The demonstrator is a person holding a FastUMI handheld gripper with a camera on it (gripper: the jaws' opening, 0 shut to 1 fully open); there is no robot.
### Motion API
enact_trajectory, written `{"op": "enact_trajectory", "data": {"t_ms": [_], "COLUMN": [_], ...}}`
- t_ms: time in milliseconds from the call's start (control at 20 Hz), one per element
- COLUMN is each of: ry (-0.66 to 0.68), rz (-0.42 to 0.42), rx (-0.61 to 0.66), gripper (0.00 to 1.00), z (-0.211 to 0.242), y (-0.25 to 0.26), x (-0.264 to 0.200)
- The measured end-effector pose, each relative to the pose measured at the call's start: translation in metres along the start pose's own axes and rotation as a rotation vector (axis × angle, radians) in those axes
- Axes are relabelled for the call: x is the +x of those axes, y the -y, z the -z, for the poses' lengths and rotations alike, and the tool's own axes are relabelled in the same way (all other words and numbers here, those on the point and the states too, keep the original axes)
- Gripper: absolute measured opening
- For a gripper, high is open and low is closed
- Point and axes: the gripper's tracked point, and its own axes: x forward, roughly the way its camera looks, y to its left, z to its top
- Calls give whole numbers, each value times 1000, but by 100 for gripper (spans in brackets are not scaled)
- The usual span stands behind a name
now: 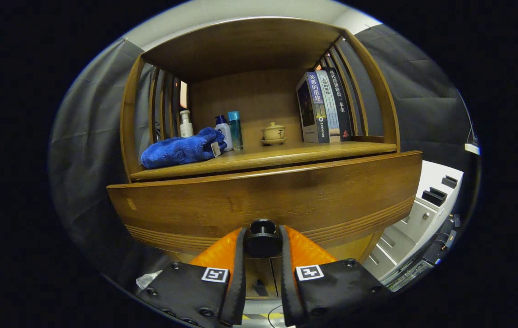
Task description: Pull open the drawer, take out the items inside it, and place them on the countertop above the cabinet.
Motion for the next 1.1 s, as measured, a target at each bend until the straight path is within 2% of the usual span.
{"op": "enact_trajectory", "data": {"t_ms": [200,1100], "ry": [-20,-76], "rz": [0,-16], "rx": [24,-17], "gripper": [41,40], "z": [4,21], "y": [0,-1], "x": [-18,-69]}}
